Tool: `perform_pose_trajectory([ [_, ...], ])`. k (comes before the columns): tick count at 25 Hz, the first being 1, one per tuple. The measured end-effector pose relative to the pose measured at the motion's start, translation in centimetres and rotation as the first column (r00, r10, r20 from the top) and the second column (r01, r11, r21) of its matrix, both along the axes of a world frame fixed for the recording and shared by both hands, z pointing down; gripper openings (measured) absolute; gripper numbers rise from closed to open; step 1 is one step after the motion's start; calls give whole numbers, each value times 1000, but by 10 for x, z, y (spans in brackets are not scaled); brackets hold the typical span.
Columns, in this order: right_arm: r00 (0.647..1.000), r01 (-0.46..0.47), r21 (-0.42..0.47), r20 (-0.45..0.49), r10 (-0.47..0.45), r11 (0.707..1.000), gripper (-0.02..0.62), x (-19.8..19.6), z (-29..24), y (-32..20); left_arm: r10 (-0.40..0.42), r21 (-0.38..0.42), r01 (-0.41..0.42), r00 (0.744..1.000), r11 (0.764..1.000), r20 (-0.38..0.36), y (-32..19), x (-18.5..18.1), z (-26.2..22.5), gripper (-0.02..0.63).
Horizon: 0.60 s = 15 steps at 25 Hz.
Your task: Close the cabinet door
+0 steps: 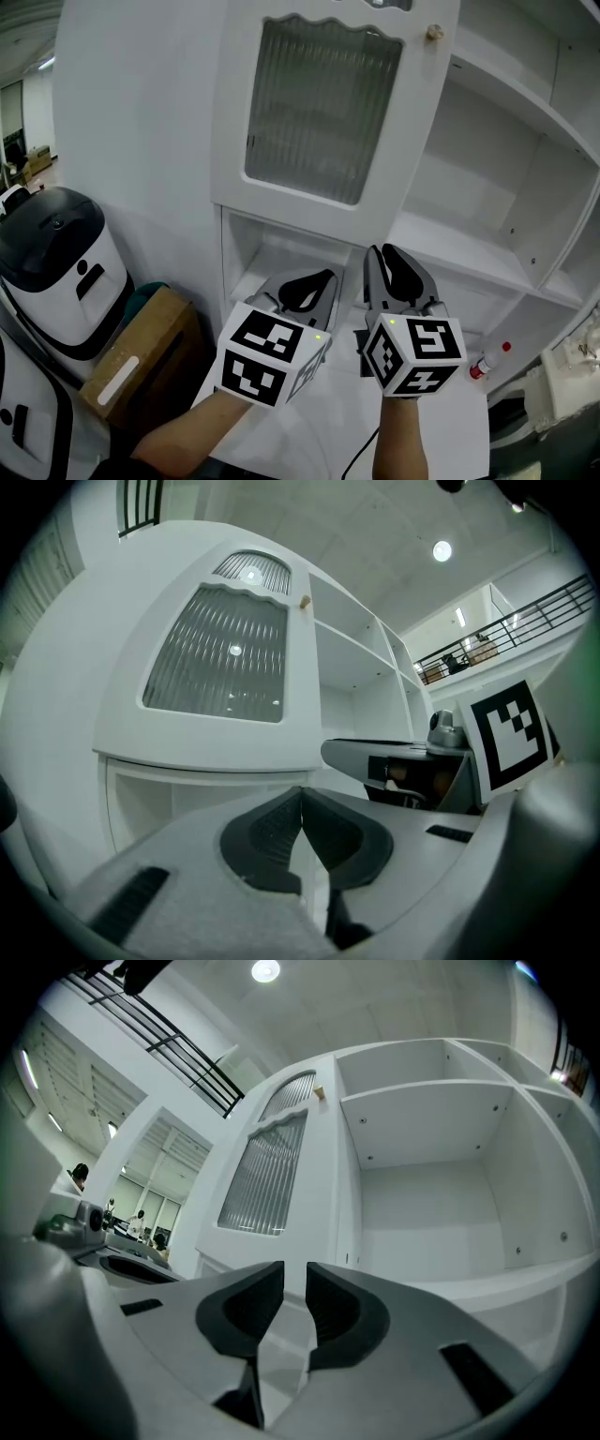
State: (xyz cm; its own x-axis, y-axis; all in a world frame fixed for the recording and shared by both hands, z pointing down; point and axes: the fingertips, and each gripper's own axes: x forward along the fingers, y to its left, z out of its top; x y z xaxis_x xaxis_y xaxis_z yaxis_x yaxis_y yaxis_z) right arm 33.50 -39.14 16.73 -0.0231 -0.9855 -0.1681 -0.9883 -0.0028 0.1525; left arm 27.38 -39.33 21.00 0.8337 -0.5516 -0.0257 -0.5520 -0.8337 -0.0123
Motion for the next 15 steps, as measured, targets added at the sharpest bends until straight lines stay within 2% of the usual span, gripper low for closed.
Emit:
perform_pose_trajectory([
  [15,1000,1,-77,25,1,997,49,-87,30,34,18,-30,-19,1000,999,-7,25,-72,7,13],
])
